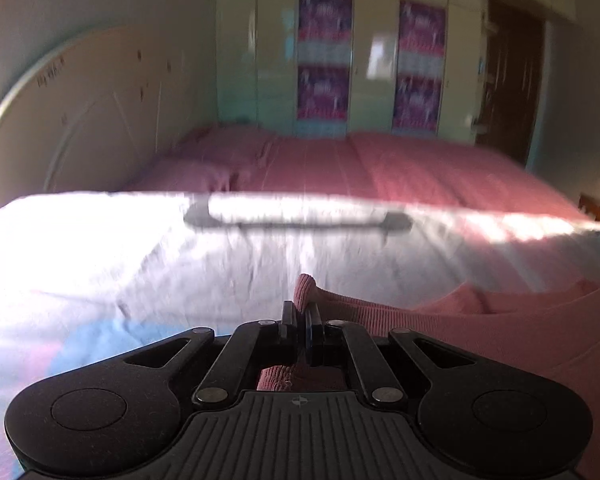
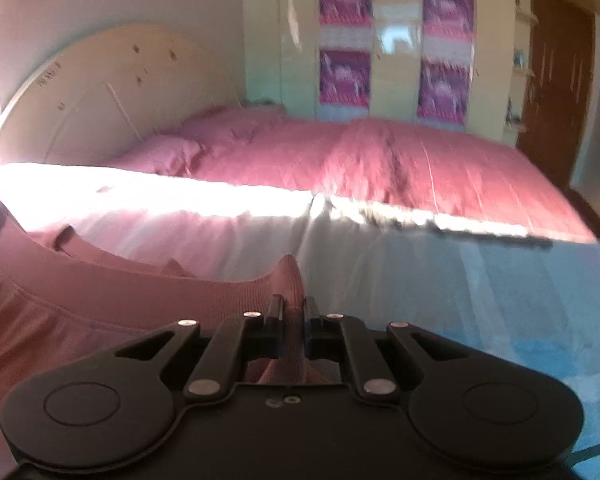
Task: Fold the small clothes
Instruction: 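Open both grippers and release the folded shirt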
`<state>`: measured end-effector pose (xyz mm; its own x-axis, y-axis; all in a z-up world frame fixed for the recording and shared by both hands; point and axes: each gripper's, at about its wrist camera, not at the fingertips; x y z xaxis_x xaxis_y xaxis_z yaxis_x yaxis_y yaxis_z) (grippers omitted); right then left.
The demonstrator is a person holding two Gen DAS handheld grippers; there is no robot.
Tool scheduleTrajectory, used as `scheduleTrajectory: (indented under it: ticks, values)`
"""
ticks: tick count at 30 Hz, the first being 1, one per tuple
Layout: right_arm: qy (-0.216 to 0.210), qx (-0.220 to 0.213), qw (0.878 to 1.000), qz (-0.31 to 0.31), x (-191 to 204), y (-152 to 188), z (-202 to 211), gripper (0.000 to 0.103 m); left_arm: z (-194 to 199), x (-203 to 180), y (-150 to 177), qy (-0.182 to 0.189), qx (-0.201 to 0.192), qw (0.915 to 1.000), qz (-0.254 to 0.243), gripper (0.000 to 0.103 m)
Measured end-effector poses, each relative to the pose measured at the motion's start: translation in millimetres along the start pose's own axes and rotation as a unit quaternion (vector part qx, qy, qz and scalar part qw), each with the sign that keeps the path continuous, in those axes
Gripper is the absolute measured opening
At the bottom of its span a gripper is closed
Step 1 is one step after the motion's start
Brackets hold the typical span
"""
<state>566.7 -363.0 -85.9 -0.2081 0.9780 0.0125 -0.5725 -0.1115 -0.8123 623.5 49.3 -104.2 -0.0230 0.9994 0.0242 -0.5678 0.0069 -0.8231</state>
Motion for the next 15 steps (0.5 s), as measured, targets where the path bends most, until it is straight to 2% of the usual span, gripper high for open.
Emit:
scheduleTrajectory:
  ticks: [2,5,7,8,9,10,11,12,13,14,15]
  values:
    - [0.008,0.024,1.0,-0.008,-3,9,-9,0.009,-17,-6,8,-0.007,0.025,0.9996,-0.015,0.002]
    - [0.013,0.025,1.0,-0.008,0,17,-10,0.01,-23,-9,13,-0.009,0.028,0.9994,-0.017,0.003]
    - [0.019,0.03,0.999,-0.008,2,17,-10,0.013,-23,-8,12,-0.008,0.028,0.9994,-0.015,0.011]
    - [0.024,0.033,0.999,-0.007,3,15,-11,0.025,-20,-5,10,-0.014,0.027,0.9995,-0.008,0.036]
    - [0.042,0.036,0.998,-0.003,6,12,-8,0.05,-14,-1,8,-0.028,0.025,0.9993,-0.004,0.071]
    - [0.07,0.036,0.997,0.013,13,8,-2,0.063,-4,4,3,-0.039,0.016,0.9991,0.001,0.08]
    - [0.08,0.019,0.996,0.034,22,4,7,0.068,11,5,3,-0.029,-0.011,0.9995,0.007,0.081]
    - [0.075,-0.003,0.996,0.05,33,3,18,0.053,27,1,3,0.005,-0.029,0.9995,0.007,0.081]
    - [0.059,-0.006,0.997,0.056,46,-1,23,0.039,40,-7,2,0.033,-0.029,0.999,0.001,0.081]
    - [0.038,0.003,0.998,0.051,55,-3,21,0.013,44,-21,2,0.056,-0.025,0.998,-0.011,0.081]
    - [0.014,0.015,0.999,0.044,69,-7,15,0.01,47,-38,2,0.076,-0.022,0.9966,-0.026,0.081]
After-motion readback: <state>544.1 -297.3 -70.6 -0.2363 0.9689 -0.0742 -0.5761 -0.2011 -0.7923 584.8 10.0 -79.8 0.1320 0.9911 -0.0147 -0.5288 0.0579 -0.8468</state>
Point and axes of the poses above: each gripper's, at about its wrist camera, not at the fingertips, and z roughly against the way its jaws point, x to its left, y to its underside, and after that the axes turned 3 degrees about -y, right-handed
